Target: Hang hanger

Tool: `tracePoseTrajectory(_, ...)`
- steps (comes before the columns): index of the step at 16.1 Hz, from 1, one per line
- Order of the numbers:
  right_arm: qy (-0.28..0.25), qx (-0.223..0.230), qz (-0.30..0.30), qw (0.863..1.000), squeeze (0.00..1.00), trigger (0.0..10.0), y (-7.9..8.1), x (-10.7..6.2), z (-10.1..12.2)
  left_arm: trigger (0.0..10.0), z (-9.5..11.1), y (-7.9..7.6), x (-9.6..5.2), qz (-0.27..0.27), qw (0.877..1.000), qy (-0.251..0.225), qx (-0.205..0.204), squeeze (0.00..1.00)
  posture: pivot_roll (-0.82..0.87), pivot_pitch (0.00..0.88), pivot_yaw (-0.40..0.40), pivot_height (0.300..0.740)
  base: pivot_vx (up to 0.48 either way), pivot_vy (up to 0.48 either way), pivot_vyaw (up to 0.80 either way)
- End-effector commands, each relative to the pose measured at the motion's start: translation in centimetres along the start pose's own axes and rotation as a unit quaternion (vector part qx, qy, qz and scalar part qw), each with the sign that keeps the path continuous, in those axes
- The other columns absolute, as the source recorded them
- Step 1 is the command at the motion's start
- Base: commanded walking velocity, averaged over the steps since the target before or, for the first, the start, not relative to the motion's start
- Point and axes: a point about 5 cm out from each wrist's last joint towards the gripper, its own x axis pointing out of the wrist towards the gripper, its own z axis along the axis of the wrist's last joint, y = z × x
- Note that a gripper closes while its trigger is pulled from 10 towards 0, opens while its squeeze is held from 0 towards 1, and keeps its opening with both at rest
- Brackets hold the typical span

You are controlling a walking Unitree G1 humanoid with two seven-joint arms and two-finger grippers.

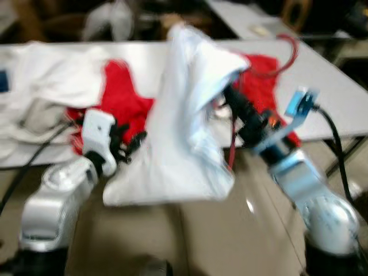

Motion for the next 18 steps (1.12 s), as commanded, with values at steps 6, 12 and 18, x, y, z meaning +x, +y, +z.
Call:
tracePoseTrajectory(6,0.025,-0.002,-0.025,0.999,0.0,10.0,0.7,-5.4,0.6,10.0,-0.3,-1.7,0.0,0.004,1.0,-0.013,0.003,0.0,0.0,0.0,0.002,0.74,0.0,0.0,0.8)
tracePoseTrajectory(12,0.07,-0.006,-0.055,0.996,0.0,10.0,-0.3,-6.7,-0.5,10.0,-0.8,-1.7,0.4,0.009,1.0,0.0,0.008,0.0,-0.01,0.0,0.011,0.74,0.0,0.0,0.8)
tracePoseTrajectory(18,0.13,-0.007,-0.078,0.988,0.0,10.0,-1.0,-6.9,-2.4,10.0,-1.7,-2.4,0.2,0.003,0.999,0.02,0.038,0.0,0.0,0.0,-0.002,0.74,0.0,0.0,0.8)
